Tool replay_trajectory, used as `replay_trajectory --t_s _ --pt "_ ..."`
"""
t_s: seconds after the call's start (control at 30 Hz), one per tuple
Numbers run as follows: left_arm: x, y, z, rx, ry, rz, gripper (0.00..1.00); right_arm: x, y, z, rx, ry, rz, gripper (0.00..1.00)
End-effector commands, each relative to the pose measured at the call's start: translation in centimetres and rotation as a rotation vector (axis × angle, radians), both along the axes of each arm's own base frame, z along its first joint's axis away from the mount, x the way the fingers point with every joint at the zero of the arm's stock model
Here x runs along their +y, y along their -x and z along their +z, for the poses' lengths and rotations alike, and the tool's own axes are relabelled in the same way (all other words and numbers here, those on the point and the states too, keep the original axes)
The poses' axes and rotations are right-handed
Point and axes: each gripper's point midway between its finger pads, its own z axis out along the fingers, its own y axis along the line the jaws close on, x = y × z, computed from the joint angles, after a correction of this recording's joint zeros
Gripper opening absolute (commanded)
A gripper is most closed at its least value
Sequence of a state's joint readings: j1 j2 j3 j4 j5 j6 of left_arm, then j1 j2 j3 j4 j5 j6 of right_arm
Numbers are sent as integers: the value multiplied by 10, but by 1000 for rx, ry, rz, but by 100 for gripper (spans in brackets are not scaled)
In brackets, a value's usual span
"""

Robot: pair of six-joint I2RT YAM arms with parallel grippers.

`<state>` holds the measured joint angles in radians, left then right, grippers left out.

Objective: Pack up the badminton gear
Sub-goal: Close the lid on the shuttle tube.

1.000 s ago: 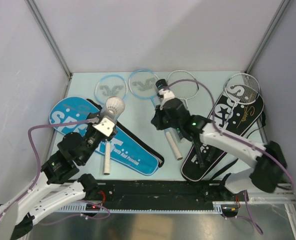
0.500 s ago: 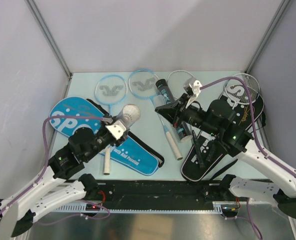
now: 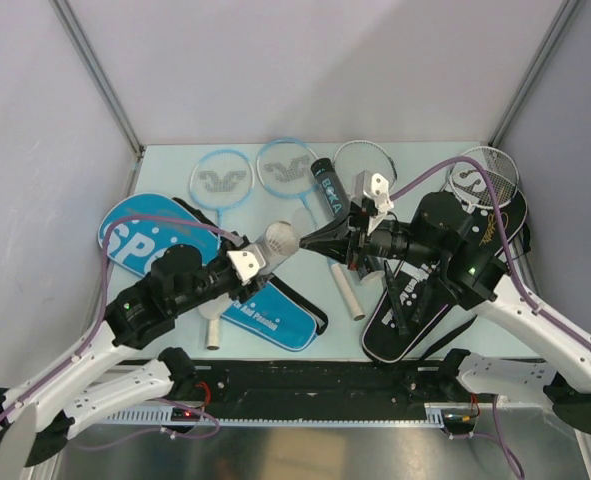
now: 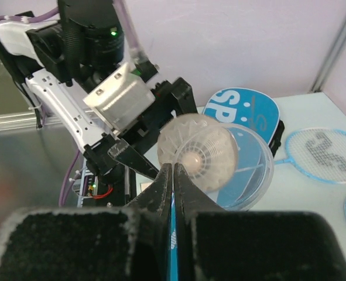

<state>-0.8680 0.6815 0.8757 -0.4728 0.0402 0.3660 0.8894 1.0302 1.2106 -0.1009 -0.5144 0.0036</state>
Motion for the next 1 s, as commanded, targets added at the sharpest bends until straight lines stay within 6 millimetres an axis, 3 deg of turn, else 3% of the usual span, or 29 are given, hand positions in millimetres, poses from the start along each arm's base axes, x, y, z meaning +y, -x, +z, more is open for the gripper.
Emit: replay_trajectory --t_s 0.0,0.27,0.73,0.97 --pt "-6 5 29 -34 50 -46 54 4 16 18 -40 -8 87 0" --pt "-3 5 25 -58 3 -57 53 18 20 -3 61 82 166 0" --pt "-2 0 28 -107 -39 -61 53 31 30 -12 206 118 259 0" --pt "-1 -1 30 -119 -44 -60 53 32 22 -25 252 161 211 0"
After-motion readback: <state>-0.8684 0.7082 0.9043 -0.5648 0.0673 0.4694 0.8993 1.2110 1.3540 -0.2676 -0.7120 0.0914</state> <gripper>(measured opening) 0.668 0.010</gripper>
